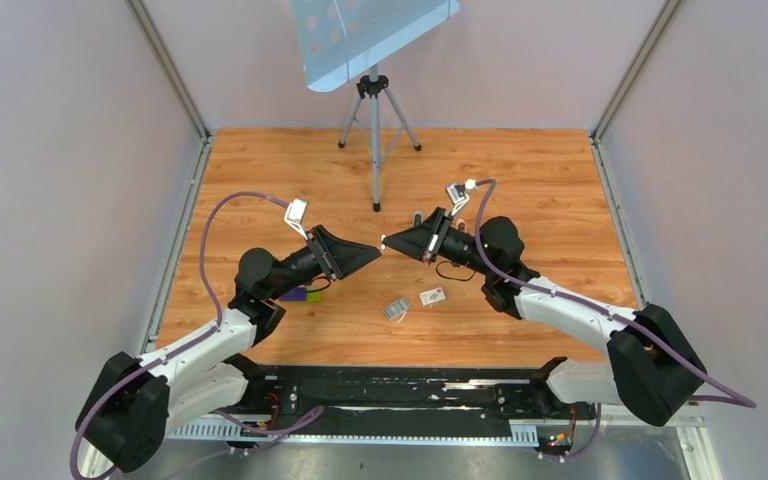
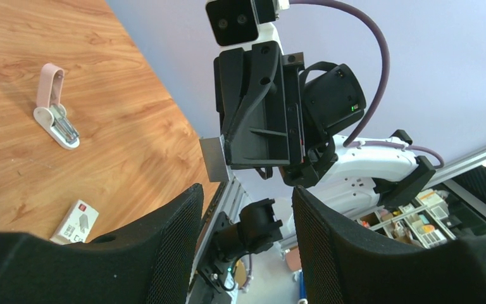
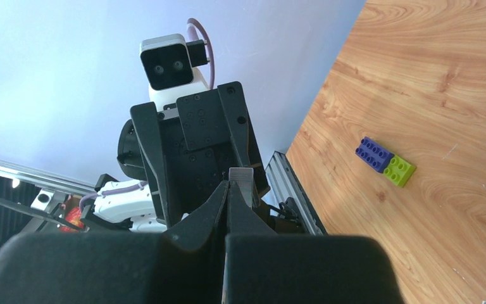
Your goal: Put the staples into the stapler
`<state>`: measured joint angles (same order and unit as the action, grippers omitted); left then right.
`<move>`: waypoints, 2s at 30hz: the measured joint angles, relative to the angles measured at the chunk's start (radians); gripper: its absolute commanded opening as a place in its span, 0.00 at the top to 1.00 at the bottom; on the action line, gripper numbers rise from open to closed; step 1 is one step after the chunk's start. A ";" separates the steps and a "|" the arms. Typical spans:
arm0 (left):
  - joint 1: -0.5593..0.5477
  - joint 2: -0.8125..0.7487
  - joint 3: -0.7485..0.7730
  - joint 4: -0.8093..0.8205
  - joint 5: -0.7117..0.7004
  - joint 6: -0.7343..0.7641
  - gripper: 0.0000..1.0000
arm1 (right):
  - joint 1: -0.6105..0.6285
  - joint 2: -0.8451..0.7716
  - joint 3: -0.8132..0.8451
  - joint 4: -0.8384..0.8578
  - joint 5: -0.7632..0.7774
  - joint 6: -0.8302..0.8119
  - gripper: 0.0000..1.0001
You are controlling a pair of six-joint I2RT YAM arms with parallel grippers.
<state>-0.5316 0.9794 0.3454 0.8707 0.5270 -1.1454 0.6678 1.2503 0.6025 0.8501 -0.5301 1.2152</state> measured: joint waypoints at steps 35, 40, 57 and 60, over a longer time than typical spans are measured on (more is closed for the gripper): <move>-0.002 0.125 -0.034 0.264 -0.017 -0.094 0.63 | 0.018 0.032 0.000 0.100 -0.017 0.068 1.00; -0.002 0.132 -0.034 0.268 -0.018 -0.097 0.66 | 0.018 0.032 0.000 0.101 -0.017 0.069 1.00; -0.002 0.136 -0.045 0.280 -0.030 -0.104 0.80 | 0.024 0.040 0.000 0.119 -0.019 0.078 1.00; -0.002 0.136 -0.045 0.280 -0.030 -0.104 0.82 | 0.024 0.042 0.000 0.123 -0.019 0.078 0.99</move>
<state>-0.5335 1.1156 0.3008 1.1503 0.4969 -1.2495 0.6922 1.2926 0.6025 0.9730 -0.5488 1.2930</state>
